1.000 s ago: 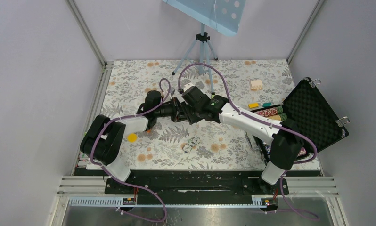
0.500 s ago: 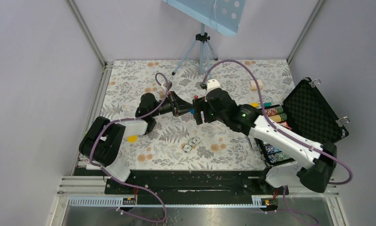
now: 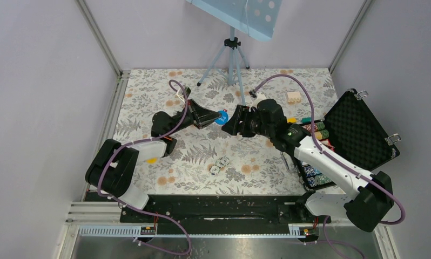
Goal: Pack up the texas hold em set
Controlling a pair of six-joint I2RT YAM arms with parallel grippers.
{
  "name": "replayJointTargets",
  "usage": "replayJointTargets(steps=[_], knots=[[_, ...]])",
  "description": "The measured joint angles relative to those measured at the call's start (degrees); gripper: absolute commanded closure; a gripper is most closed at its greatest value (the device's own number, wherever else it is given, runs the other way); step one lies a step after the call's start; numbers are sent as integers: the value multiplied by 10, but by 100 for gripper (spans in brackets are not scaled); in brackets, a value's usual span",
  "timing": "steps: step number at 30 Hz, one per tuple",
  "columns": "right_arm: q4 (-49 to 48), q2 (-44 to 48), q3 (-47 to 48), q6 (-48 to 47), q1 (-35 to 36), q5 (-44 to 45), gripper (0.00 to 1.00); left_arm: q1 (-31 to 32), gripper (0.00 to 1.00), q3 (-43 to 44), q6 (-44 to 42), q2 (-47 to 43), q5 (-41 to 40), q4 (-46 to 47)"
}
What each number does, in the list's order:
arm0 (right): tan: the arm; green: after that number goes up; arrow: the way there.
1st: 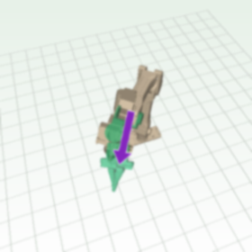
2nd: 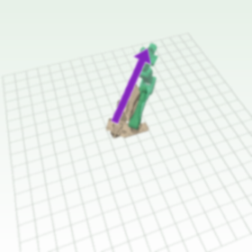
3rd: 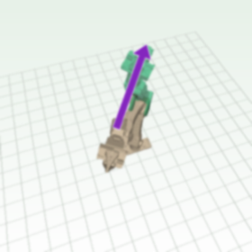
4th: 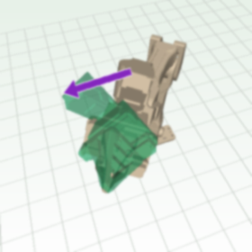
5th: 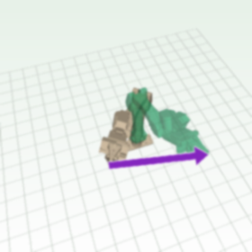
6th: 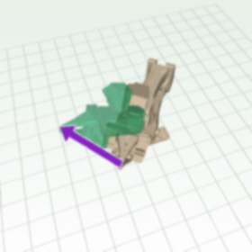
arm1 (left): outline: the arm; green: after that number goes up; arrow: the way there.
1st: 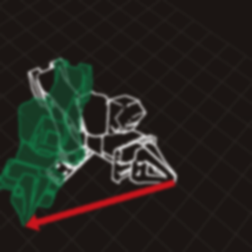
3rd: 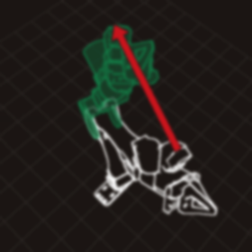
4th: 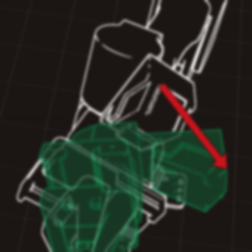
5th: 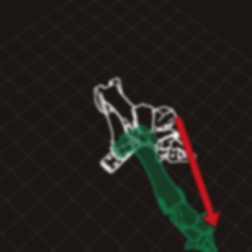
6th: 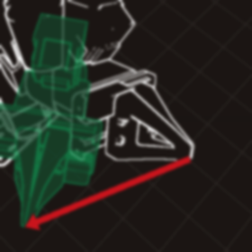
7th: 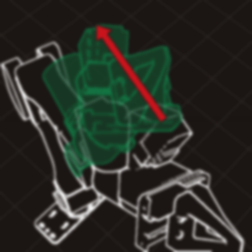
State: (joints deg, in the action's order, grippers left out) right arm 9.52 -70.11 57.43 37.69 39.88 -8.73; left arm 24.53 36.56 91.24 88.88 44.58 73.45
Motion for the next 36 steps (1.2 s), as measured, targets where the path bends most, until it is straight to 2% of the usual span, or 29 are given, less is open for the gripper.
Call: replayJointTargets(steps=[6,15,28,33,36], knots=[[-35,5,-1,23,-2,-46,44,0,100,0,-7,-4,-9,-5],[-62,20,-1,30,-3,-73,44,1,100,-5,-28,-15,-17,-33],[-113,3,-1,71,-9,-74,54,4,100,-24,-28,-34,-17,-16],[-132,-2,-1,82,-9,-76,64,4,100,-25,-27,-34,-17,-12],[-134,-3,-1,88,-11,-81,66,4,100,-25,-25,-34,-18,-6]])
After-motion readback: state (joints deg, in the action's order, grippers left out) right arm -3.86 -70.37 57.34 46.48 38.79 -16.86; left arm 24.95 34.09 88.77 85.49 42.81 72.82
